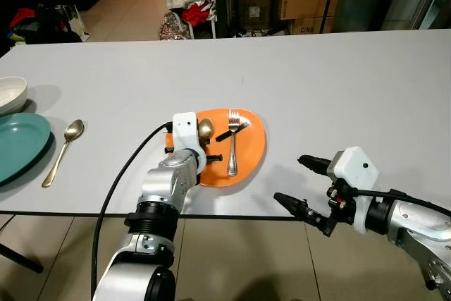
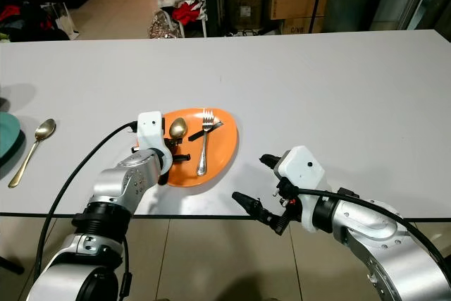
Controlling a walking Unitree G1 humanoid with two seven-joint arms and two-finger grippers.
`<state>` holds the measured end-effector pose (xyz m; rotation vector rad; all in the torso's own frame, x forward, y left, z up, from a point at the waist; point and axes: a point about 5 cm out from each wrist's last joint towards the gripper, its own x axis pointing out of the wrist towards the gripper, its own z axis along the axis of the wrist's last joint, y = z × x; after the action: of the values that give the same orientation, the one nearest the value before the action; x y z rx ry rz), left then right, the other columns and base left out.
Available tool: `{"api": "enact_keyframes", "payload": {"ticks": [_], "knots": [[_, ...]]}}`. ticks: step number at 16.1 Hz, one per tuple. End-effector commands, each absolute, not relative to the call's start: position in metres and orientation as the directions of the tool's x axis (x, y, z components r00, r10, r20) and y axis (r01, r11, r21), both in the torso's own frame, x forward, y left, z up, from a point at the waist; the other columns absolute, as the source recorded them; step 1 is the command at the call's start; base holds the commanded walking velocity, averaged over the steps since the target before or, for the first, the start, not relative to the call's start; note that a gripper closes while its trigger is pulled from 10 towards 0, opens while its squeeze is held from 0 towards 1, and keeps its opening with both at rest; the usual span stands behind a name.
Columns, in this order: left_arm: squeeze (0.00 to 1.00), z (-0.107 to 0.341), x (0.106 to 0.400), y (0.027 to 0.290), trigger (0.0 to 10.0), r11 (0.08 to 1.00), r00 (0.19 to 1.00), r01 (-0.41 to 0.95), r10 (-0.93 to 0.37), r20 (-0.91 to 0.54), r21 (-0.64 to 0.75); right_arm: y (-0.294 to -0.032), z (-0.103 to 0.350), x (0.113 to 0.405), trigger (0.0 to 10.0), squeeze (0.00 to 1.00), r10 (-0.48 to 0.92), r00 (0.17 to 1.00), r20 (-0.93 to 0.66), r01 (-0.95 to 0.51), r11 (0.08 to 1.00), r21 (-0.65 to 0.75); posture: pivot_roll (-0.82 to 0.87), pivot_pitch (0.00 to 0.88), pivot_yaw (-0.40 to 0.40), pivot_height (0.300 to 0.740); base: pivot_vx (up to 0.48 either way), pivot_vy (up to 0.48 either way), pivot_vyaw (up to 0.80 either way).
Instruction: Setting the table
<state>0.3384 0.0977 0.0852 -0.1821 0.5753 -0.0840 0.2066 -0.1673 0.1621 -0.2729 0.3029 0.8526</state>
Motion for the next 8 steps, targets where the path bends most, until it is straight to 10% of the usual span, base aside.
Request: {"api": "enact_keyframes", "payload": {"ticks": [1,4,8], "knots": [[0.57,0.079,0.337,0.098,10.0,0.98,0.817,0.014,-0.124,-0.563,-0.197,-0.162,0.168,0.205,10.0,0.0,0.717,0.601,-0.352,-0.791,0.595,-0.139,-0.14,0.0,0.107,0.74,0.0,0.0,0.0],[1.0,0.083,0.341,0.099,10.0,0.979,0.836,0.003,-0.113,-0.536,-0.202,-0.162,0.168,0.207,10.0,0.0,0.716,0.604,-0.351,-0.79,0.595,-0.145,-0.14,0.0,0.108,0.74,0.0,0.0,0.0],[1.0,0.114,0.346,0.105,10.0,0.982,0.895,0.096,-0.156,-0.418,-0.163,-0.163,0.173,0.208,10.0,0.0,0.718,0.602,-0.349,-0.791,0.596,-0.137,-0.13,0.0,0.106,0.74,0.0,0.0,0.0]]}}
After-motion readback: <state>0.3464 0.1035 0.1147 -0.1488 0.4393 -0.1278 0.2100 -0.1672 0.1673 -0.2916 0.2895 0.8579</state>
